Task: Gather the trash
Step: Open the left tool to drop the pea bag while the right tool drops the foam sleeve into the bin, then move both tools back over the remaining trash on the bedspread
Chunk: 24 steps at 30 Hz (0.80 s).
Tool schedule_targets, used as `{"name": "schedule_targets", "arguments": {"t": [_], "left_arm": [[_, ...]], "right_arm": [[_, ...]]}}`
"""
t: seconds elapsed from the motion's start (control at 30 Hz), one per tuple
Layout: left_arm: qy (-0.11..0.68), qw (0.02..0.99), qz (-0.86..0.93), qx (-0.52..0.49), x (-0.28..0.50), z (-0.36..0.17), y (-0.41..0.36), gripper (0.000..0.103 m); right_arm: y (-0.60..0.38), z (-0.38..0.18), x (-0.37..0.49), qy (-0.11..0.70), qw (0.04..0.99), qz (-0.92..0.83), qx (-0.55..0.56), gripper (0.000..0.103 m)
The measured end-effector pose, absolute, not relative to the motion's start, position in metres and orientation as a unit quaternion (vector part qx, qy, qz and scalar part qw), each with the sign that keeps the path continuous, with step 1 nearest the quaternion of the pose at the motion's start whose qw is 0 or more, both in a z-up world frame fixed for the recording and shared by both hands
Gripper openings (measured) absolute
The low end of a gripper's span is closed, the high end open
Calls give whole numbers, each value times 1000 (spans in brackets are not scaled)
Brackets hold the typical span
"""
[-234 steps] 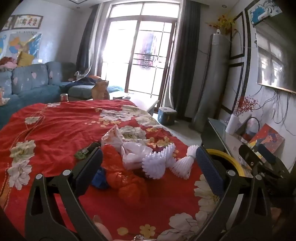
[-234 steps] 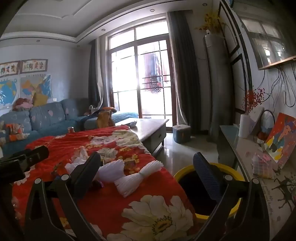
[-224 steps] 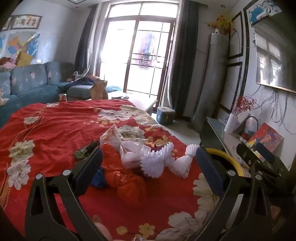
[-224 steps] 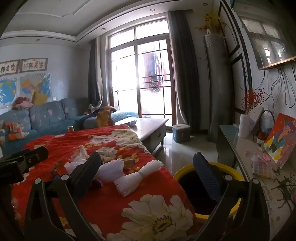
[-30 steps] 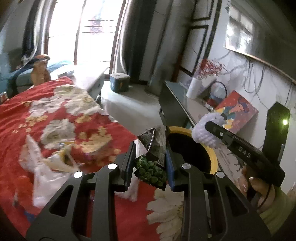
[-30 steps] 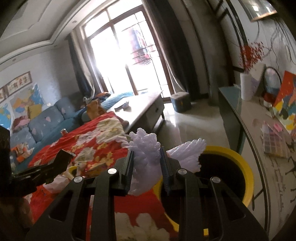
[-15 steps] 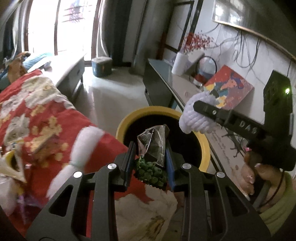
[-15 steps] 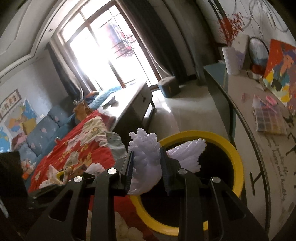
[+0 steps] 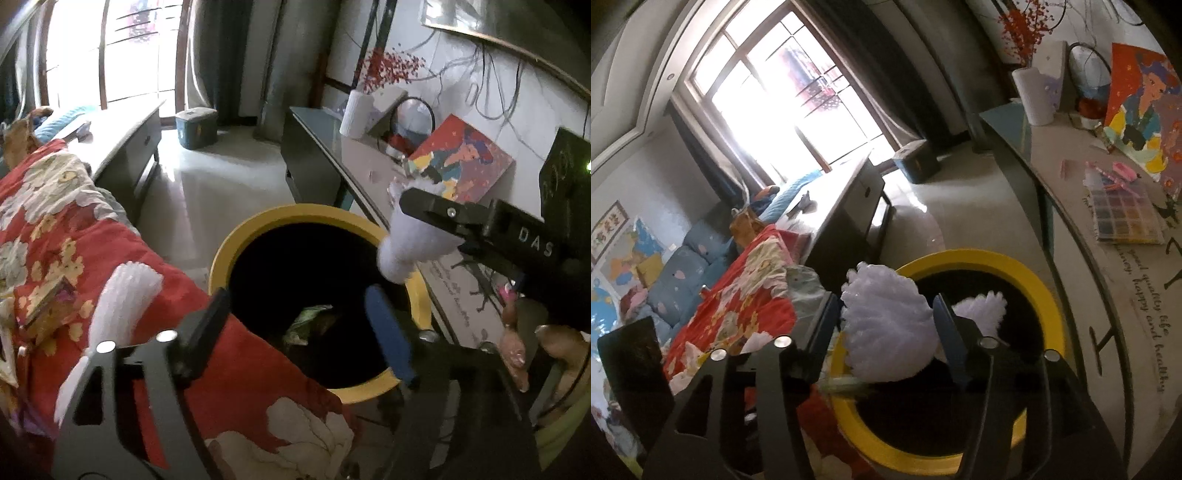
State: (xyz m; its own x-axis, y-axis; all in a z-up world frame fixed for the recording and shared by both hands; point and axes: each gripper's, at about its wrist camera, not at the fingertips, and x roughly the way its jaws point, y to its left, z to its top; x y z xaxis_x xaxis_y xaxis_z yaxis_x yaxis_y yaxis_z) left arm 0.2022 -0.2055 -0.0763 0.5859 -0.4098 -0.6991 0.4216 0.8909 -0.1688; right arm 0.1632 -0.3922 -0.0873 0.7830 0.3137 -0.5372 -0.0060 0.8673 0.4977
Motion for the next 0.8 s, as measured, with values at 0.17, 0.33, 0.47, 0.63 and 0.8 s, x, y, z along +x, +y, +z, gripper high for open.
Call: {"name": "schedule_targets", "arguments": {"t": [0.17,0.33,0.47,0.63,0.8], "left_arm": [[383,897,-220,-11,199,-68,-192,89],[367,907,-206,-24,190,-55,-174,92],[350,917,-191,-35,179,-42,-155,92],[333,927,-167,-43,171,-28,-133,92],[316,936,-146,-57,160,-17,-111,92]], "right_arm": [[-389,-86,161,318,916,80,233,65],[-379,-81,158,314,920,83,218,69],[-367,-74,155,309,925,88,203,71],[-350,-64,149,302,930,100,183,72],[-328,-58,143,300,932,119,164,73]]}}
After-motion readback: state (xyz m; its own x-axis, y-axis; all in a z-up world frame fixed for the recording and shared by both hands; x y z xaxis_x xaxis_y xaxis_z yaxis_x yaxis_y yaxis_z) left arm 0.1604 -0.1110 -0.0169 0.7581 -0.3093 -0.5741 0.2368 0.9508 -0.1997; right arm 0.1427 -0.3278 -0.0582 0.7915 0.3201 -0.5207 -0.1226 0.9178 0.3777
